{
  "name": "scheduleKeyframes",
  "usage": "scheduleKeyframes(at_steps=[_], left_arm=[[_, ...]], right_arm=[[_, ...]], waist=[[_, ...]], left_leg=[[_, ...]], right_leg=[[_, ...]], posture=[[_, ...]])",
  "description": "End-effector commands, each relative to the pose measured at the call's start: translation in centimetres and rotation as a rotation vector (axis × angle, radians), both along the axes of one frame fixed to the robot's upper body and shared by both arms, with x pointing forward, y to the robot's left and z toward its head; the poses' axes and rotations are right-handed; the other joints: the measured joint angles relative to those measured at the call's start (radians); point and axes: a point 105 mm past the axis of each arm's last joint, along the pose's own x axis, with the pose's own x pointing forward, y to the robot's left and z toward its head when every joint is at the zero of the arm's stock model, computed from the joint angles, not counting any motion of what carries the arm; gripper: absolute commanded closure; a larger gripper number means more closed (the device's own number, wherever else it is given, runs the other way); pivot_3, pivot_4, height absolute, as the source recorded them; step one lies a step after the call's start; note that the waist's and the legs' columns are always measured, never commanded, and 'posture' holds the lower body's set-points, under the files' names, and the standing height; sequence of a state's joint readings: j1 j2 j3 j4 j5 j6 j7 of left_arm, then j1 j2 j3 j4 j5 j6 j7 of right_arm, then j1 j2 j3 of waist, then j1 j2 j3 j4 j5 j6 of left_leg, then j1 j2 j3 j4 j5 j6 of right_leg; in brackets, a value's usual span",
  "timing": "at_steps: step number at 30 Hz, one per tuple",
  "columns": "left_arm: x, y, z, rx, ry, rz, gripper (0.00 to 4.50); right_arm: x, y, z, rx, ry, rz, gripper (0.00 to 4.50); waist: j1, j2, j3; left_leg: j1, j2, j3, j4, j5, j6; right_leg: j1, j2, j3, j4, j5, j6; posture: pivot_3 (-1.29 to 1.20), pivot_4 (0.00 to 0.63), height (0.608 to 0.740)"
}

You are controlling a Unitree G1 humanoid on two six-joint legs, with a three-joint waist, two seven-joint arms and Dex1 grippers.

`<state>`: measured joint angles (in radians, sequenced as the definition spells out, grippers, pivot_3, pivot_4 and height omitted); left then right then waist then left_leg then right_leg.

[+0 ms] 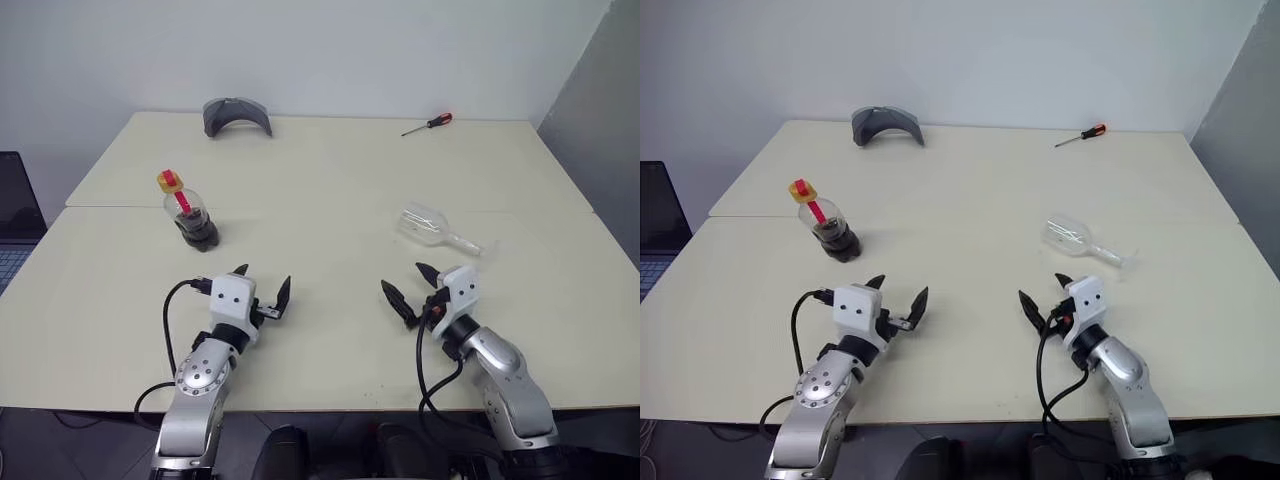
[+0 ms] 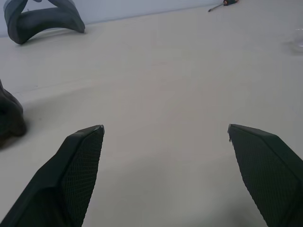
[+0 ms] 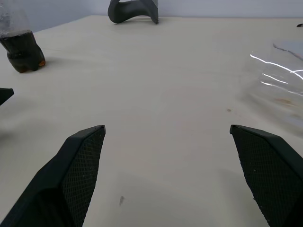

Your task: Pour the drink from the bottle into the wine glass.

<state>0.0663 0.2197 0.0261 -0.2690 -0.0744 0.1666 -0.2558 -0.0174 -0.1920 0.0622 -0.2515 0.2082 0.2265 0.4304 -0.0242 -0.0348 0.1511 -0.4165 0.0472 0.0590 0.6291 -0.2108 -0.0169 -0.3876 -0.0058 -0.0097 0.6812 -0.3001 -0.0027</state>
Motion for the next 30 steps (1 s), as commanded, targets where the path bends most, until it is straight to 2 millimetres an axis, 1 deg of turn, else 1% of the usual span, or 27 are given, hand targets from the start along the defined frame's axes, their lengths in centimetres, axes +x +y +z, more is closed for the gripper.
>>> scheduleKeyframes(at_steps=[1,6,7,9,10,12,16,18,20,23,27,30], left_arm=[[-0.2,-0.4,1.3,-0.003,-0.056,-0.015,0.02],[-0.1,0.6,0.8,-0.018,-0.022,0.057,0.02],[0.0,1.3,0.9,-0.044,-0.028,0.085,0.02],[0.1,2.9,1.3,-0.074,-0.054,0.146,0.02],[0.1,3.4,1.9,-0.092,-0.083,0.151,0.02],[0.2,3.9,2.5,-0.097,-0.116,0.165,0.02],[0.7,4.5,2.9,-0.103,-0.135,0.209,0.02],[1.3,5.4,3.4,-0.101,-0.153,0.287,0.02],[1.8,6.1,3.6,-0.095,-0.156,0.338,0.02],[2.6,6.1,3.5,-0.110,-0.142,0.339,0.02],[3.3,5.8,3.7,-0.099,-0.143,0.326,0.02],[4.3,6.6,3.6,-0.101,-0.116,0.376,0.02]], right_arm=[[-0.1,0.3,1.7,-0.001,-0.071,0.018,0.00],[-0.7,1.3,1.7,-0.032,-0.082,0.125,0.00],[-0.8,1.6,1.9,-0.037,-0.089,0.156,0.00],[-1.0,2.2,2.5,-0.045,-0.100,0.223,0.00],[-1.1,2.5,2.8,-0.046,-0.102,0.253,0.00],[-1.2,2.9,3.2,-0.044,-0.100,0.303,0.00],[-1.9,3.8,3.6,-0.044,-0.074,0.426,0.00],[-2.5,4.4,4.2,-0.040,-0.046,0.531,0.00],[-2.8,4.7,4.9,-0.033,-0.031,0.589,0.00],[-2.9,5.0,5.6,-0.049,-0.040,0.635,0.00],[-2.7,5.3,6.0,-0.050,-0.059,0.626,0.00],[-2.6,5.6,5.9,-0.041,-0.072,0.607,0.00]], waist=[[0.000,0.000,0.000],[0.000,0.000,0.000],[0.000,0.000,0.000],[-0.001,0.000,0.000],[-0.002,0.000,0.000],[0.000,0.000,0.000],[0.003,0.000,0.000],[0.004,0.000,0.000],[0.007,-0.002,0.001],[0.008,-0.002,0.001],[0.009,-0.002,0.001],[0.011,-0.002,0.001]], left_leg=[[0.000,0.000,0.000,0.000,0.000,0.000],[0.000,0.000,0.000,0.000,0.000,0.000],[0.000,0.000,0.000,0.000,0.000,0.000],[0.000,0.000,0.000,0.000,0.000,0.000],[0.000,0.000,0.000,0.000,0.000,0.000],[0.000,0.000,0.000,0.000,0.000,0.000],[0.000,0.000,0.000,0.000,0.000,0.000],[0.000,0.000,0.000,0.001,0.000,0.000],[0.000,0.000,-0.001,0.001,0.000,0.000],[0.000,0.000,-0.001,0.000,0.000,0.000],[0.000,0.000,-0.001,0.000,0.000,0.000],[0.000,0.000,-0.001,0.001,0.000,0.000]], right_leg=[[0.000,0.000,0.000,0.000,0.000,0.000],[0.000,0.000,0.000,0.000,0.000,0.000],[0.000,0.000,0.000,0.000,0.000,0.000],[0.000,0.000,0.000,0.000,0.000,0.000],[0.000,0.000,0.000,0.000,0.000,0.000],[0.000,0.001,0.000,0.000,0.000,0.000],[0.000,0.000,0.000,0.000,0.000,0.000],[0.001,0.000,0.000,0.000,0.000,0.000],[0.001,0.000,0.000,0.000,0.000,0.000],[0.001,0.001,-0.001,0.000,0.000,0.000],[0.000,0.001,0.000,0.000,0.000,0.000],[0.000,0.001,-0.001,0.000,0.000,0.000]], posture=[[0.00,0.150,0.740],[0.00,0.150,0.740],[0.00,0.150,0.740],[0.00,0.150,0.740],[0.00,0.150,0.740],[0.00,0.150,0.740],[0.00,0.150,0.740],[0.00,0.150,0.740],[0.00,0.150,0.740],[0.00,0.150,0.740],[0.00,0.150,0.740],[0.00,0.150,0.740]])
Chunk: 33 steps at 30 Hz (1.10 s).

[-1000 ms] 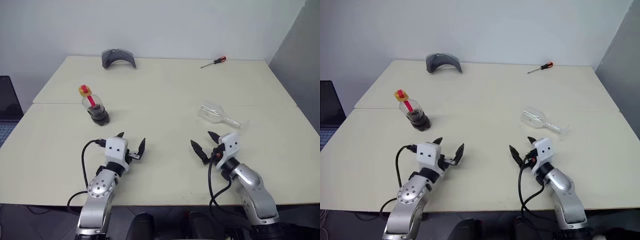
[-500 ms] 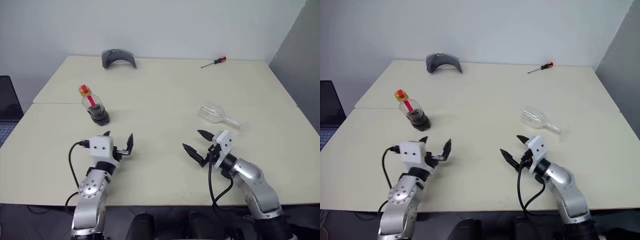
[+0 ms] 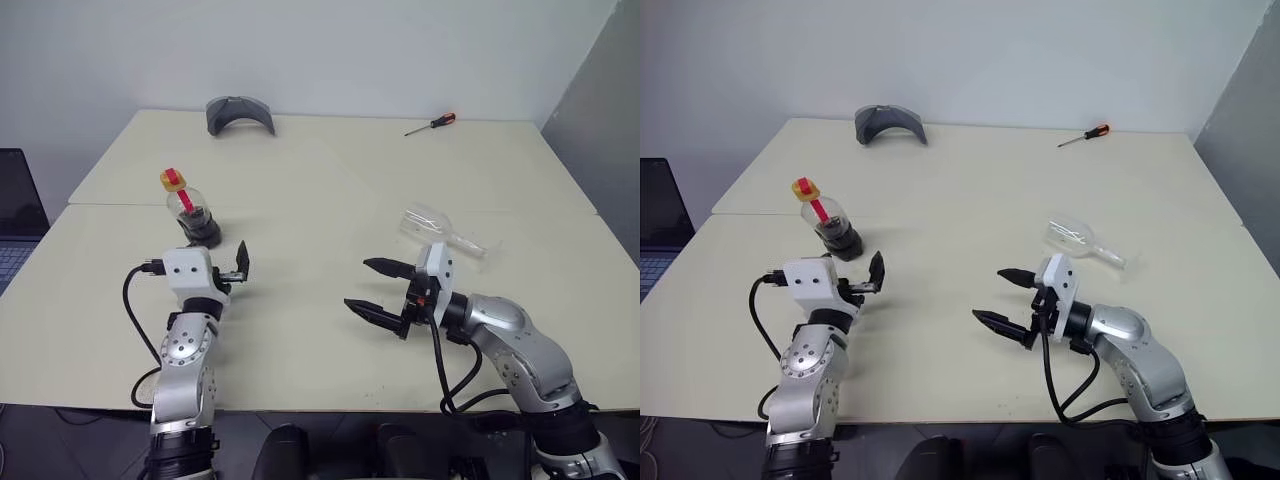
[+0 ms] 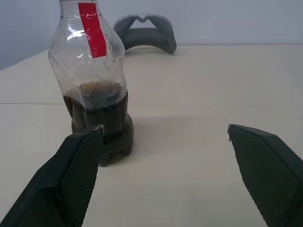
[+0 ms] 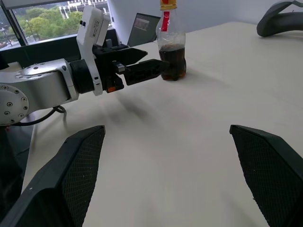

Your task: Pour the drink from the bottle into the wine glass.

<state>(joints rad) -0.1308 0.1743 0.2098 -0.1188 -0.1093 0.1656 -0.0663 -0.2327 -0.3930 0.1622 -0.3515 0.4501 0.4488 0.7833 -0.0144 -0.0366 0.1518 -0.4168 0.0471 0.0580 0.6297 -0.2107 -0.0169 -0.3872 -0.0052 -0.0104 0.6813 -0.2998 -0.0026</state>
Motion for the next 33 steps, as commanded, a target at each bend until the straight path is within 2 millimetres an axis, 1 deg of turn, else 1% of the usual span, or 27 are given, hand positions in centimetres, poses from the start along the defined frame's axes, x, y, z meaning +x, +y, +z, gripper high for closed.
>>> scheduleKeyframes(at_steps=[1,7,11,18,20,25,33], left_arm=[[1.0,1.0,0.9,0.009,-0.007,0.059,0.02],[2.6,2.0,1.5,0.008,-0.020,0.134,0.02],[3.6,1.9,1.7,0.014,-0.027,0.146,0.02],[6.0,3.0,2.1,-0.008,-0.033,0.217,0.02],[6.2,3.2,2.2,-0.008,-0.035,0.225,0.02],[7.1,4.4,2.1,-0.041,-0.031,0.302,0.02],[8.2,4.6,2.0,-0.067,-0.024,0.297,0.02]], right_arm=[[-0.2,0.7,1.2,0.023,-0.060,0.006,0.00],[0.1,0.8,1.3,0.030,-0.070,-0.005,0.00],[0.3,1.0,1.7,0.036,-0.079,-0.007,0.00],[0.5,1.2,2.2,0.045,-0.089,-0.010,0.00],[0.6,1.2,2.2,0.045,-0.091,-0.010,0.00],[0.8,1.3,2.3,0.046,-0.095,-0.016,0.00],[0.9,1.7,2.8,0.061,-0.107,-0.027,0.00]], waist=[[0.001,0.000,0.000],[0.003,0.000,0.000],[0.004,0.000,0.000],[0.008,0.000,0.000],[0.008,0.000,0.000],[0.009,-0.001,0.000],[0.009,-0.001,0.000]], left_leg=[[0.000,0.000,0.000,0.000,0.000,0.000],[0.000,0.000,0.000,0.000,0.000,0.000],[0.000,0.000,0.000,0.000,0.000,0.000],[0.000,0.000,0.000,0.000,0.000,0.000],[0.000,0.000,0.000,0.000,0.000,0.000],[0.000,0.000,0.000,0.000,0.000,0.000],[0.000,0.000,0.000,0.000,0.000,0.000]], right_leg=[[0.000,0.000,0.000,0.000,0.000,0.000],[0.000,0.000,0.000,0.000,0.000,0.000],[0.000,0.000,0.000,0.000,0.001,0.001],[0.000,0.000,0.000,0.000,0.001,0.000],[0.000,0.000,0.000,0.000,0.001,0.000],[0.000,0.000,-0.001,0.000,0.001,0.000],[0.000,0.000,-0.001,0.000,0.004,-0.004]], posture=[[0.00,0.150,0.740],[0.00,0.150,0.740],[0.00,0.150,0.740],[0.00,0.150,0.740],[0.00,0.150,0.740],[0.00,0.150,0.740],[0.00,0.150,0.740]])
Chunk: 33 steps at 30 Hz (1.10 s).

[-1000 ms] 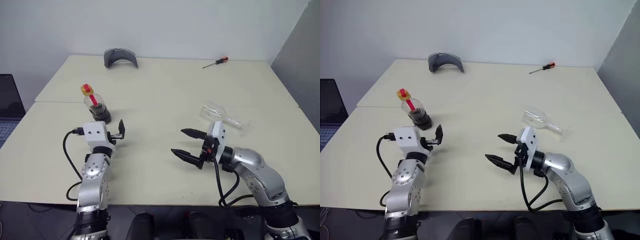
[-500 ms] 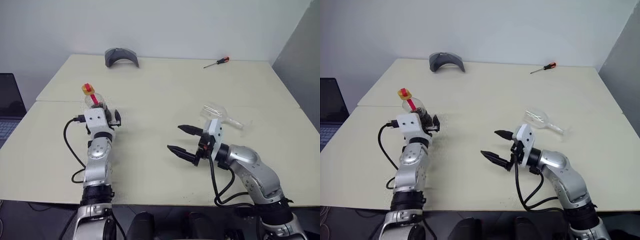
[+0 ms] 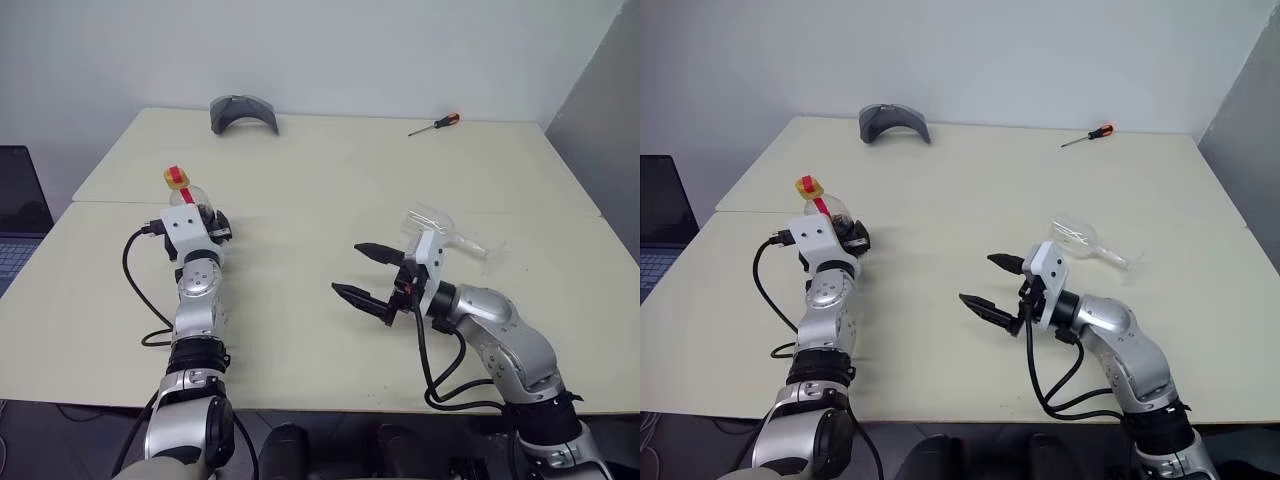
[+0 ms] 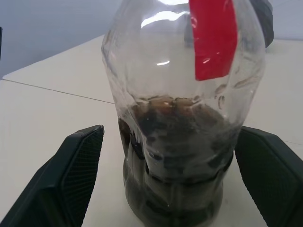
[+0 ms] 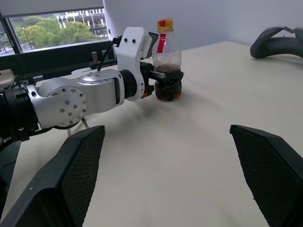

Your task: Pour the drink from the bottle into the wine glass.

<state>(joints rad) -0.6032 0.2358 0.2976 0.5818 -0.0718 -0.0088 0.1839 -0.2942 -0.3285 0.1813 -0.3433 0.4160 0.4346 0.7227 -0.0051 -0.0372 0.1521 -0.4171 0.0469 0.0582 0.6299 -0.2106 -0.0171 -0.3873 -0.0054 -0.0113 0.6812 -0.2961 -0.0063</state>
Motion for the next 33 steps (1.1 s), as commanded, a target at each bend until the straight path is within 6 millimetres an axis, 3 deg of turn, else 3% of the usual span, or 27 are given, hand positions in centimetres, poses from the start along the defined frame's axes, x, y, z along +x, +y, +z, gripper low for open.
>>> scheduleKeyframes(at_steps=[1,6,9,14,19,21,25,27,31,33], left_arm=[[0.6,0.3,1.7,0.013,-0.054,-0.006,0.02],[1.2,0.3,2.3,0.036,-0.065,-0.037,0.02],[1.3,0.3,2.4,0.047,-0.070,-0.044,0.60],[1.3,0.1,2.8,0.064,-0.092,-0.067,2.09],[1.0,-1.8,3.5,0.112,-0.123,-0.173,2.82],[0.6,-3.7,4.0,0.161,-0.141,-0.278,2.90],[-1.2,-10.4,4.8,0.176,-0.167,-0.640,3.00],[-2.1,-12.4,4.8,0.166,-0.156,-0.758,3.07],[-6.0,-18.3,3.2,0.246,-0.072,-1.156,3.20],[-7.7,-20.1,2.5,0.215,-0.028,-1.301,3.23]], right_arm=[[0.0,0.4,1.2,0.027,-0.044,0.000,0.00],[0.0,0.5,1.4,0.035,-0.052,-0.007,0.00],[0.0,0.6,1.5,0.037,-0.055,-0.009,0.00],[0.0,0.6,1.6,0.047,-0.060,-0.022,0.00],[-0.3,0.3,1.4,0.049,-0.067,-0.041,0.00],[-0.4,0.0,1.5,0.051,-0.088,-0.066,0.00],[-0.7,-1.3,2.3,0.044,-0.152,-0.132,0.00],[-1.1,-1.6,2.5,0.034,-0.169,-0.135,0.00],[-3.5,-3.0,2.6,-0.004,-0.023,-0.025,0.00],[-3.9,-3.9,3.3,-0.019,-0.018,-0.045,0.00]], waist=[[0.000,0.000,0.000],[0.000,0.000,0.000],[0.000,0.000,0.000],[0.000,0.000,0.000],[0.000,0.000,0.000],[0.000,0.000,0.000],[0.002,0.000,0.000],[0.004,0.000,0.001],[0.001,0.000,0.001],[0.002,0.000,0.001]], left_leg=[[0.000,0.000,0.000,0.000,0.000,0.000],[0.000,0.000,0.000,0.000,0.000,0.000],[0.000,0.000,0.000,0.000,0.000,0.000],[0.000,0.000,0.000,0.000,0.000,0.000],[0.000,0.000,0.000,0.000,0.000,0.000],[0.000,0.000,0.000,0.000,0.000,0.000],[-0.001,-0.001,0.001,0.000,0.000,-0.001],[-0.001,-0.001,0.001,0.000,0.000,-0.001],[0.000,-0.001,0.001,0.000,0.000,-0.001],[0.001,-0.001,0.001,0.000,0.000,-0.001]], right_leg=[[0.000,0.000,0.000,0.000,0.000,0.000],[0.000,0.000,0.000,0.000,0.000,0.000],[0.000,0.000,0.000,0.000,0.000,0.000],[0.000,0.000,0.000,0.000,0.000,0.000],[0.000,0.000,0.000,0.000,0.000,0.000],[-0.001,0.000,0.000,0.000,0.000,0.000],[-0.001,-0.001,0.000,0.000,0.000,0.000],[0.000,-0.002,0.000,0.000,0.000,0.000],[0.000,-0.002,0.001,0.000,0.000,0.000],[0.000,-0.002,0.000,0.000,0.000,0.000]], posture=[[0.00,0.150,0.740],[0.00,0.150,0.740],[0.00,0.150,0.740],[0.00,0.150,0.740],[0.00,0.150,0.740],[0.00,0.150,0.740],[0.00,0.150,0.740],[0.00,0.150,0.740],[0.00,0.150,0.740],[0.00,0.150,0.740]])
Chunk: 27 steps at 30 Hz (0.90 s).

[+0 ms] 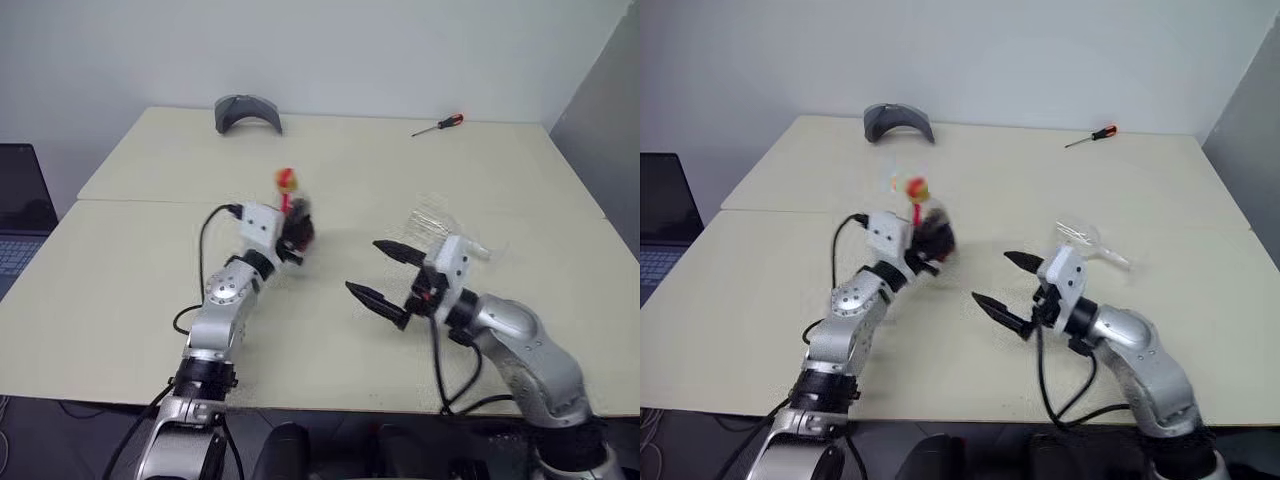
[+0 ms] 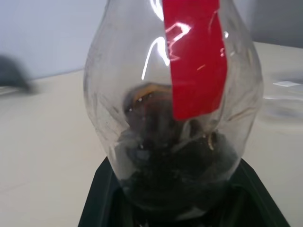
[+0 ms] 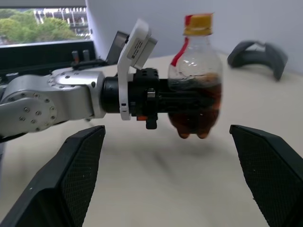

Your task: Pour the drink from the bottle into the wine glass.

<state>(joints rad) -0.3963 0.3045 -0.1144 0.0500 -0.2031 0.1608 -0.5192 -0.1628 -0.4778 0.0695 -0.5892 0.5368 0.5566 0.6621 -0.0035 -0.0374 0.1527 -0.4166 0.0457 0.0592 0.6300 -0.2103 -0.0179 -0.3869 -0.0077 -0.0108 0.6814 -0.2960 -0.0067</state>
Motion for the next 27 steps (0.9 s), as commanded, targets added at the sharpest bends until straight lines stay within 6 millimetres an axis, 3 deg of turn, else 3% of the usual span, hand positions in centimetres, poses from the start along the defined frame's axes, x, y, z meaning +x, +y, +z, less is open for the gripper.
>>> scheduleKeyframes(at_steps=[1,9,18,21,27], left_arm=[[-3.0,-3.8,0.7,0.004,0.027,-0.268,3.24],[-5.9,-7.0,-0.3,0.128,0.047,-0.573,3.42],[-5.8,-7.5,-0.8,0.172,0.011,-0.603,3.55],[-5.6,-7.6,-0.8,0.180,-0.003,-0.602,3.59],[-5.4,-7.7,-0.8,0.181,-0.013,-0.601,3.60]], right_arm=[[-1.4,-1.0,2.4,0.019,-0.022,0.011,0.00],[-1.5,-1.5,4.9,-0.030,-0.002,-0.023,0.00],[0.0,-0.2,4.8,-0.004,0.017,-0.049,0.00],[0.8,0.0,4.2,0.007,0.036,-0.062,0.58],[1.4,-0.4,3.5,-0.004,0.031,-0.089,2.76]], waist=[[-0.001,0.000,0.000],[-0.004,0.001,0.001],[-0.001,0.001,0.001],[-0.002,0.001,0.001],[-0.001,0.001,0.001]], left_leg=[[0.000,0.000,0.000,0.000,0.000,0.000],[0.000,0.002,-0.001,0.000,0.000,0.001],[-0.001,0.001,-0.001,0.000,0.000,0.001],[-0.002,0.001,-0.001,0.000,0.000,0.001],[-0.002,0.001,-0.001,0.000,0.000,0.001]], right_leg=[[0.000,0.000,0.000,0.000,0.000,0.000],[-0.001,0.003,0.001,0.000,-0.003,0.004],[-0.001,0.003,0.001,-0.001,-0.003,0.004],[-0.001,0.003,0.001,-0.001,-0.003,0.005],[-0.001,0.003,0.001,-0.001,-0.003,0.005]], posture=[[0.00,0.150,0.740],[0.00,0.150,0.740],[0.00,0.150,0.740],[0.00,0.150,0.740],[0.00,0.150,0.740]])
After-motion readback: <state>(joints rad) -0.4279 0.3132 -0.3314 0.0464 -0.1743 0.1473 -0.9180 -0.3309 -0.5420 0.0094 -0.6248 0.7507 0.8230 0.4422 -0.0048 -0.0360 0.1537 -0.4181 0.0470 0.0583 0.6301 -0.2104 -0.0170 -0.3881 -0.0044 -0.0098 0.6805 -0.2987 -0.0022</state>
